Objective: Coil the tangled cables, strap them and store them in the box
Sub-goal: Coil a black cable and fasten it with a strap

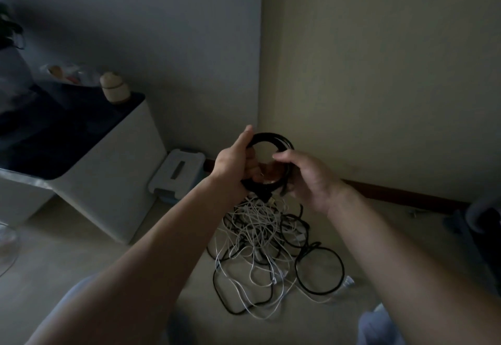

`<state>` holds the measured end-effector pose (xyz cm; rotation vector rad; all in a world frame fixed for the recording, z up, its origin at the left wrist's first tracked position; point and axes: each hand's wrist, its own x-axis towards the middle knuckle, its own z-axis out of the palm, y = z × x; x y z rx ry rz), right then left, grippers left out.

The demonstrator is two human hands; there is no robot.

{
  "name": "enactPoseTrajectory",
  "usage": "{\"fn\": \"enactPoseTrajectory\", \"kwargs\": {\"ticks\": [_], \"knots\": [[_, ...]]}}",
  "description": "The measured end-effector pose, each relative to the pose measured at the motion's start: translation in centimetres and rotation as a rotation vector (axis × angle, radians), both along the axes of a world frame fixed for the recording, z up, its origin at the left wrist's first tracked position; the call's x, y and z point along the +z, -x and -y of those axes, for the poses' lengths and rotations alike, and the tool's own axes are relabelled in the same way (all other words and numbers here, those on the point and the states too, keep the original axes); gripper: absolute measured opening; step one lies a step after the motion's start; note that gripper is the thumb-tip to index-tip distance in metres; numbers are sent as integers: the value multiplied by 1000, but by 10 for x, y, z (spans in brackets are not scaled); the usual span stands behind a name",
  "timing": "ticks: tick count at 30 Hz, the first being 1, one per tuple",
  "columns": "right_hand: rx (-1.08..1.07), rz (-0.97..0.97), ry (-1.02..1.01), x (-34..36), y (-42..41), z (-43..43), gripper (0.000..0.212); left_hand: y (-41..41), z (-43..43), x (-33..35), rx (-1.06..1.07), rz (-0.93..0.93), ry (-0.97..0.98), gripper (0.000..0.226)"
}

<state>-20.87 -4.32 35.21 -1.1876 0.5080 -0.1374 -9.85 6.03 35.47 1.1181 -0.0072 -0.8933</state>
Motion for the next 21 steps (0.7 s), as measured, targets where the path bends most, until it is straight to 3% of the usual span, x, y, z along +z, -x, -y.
{"fn": "enactPoseTrajectory", "kwargs": {"ticks": [4, 7, 11, 15, 19, 21], "knots": [[65, -1, 118, -6, -1, 0, 17, -3, 0, -3, 161, -77, 32, 62], [-73, 20, 184, -4, -3, -4, 11, -2, 0, -4, 257, -65, 11, 57], [-245, 129, 111, -7, -10, -18, 21, 5, 5, -16, 311, 2, -89, 57], [-261, 223, -30, -4, -12, -23, 22, 8, 7, -32, 317, 96, -201, 74], [-231, 176, 26, -5, -9, -13, 24, 9, 3, -38, 209, 197, -295, 70], [-222, 108, 82, -3, -7, -6, 23, 3, 4, -40, 195, 321, -328, 52]]}}
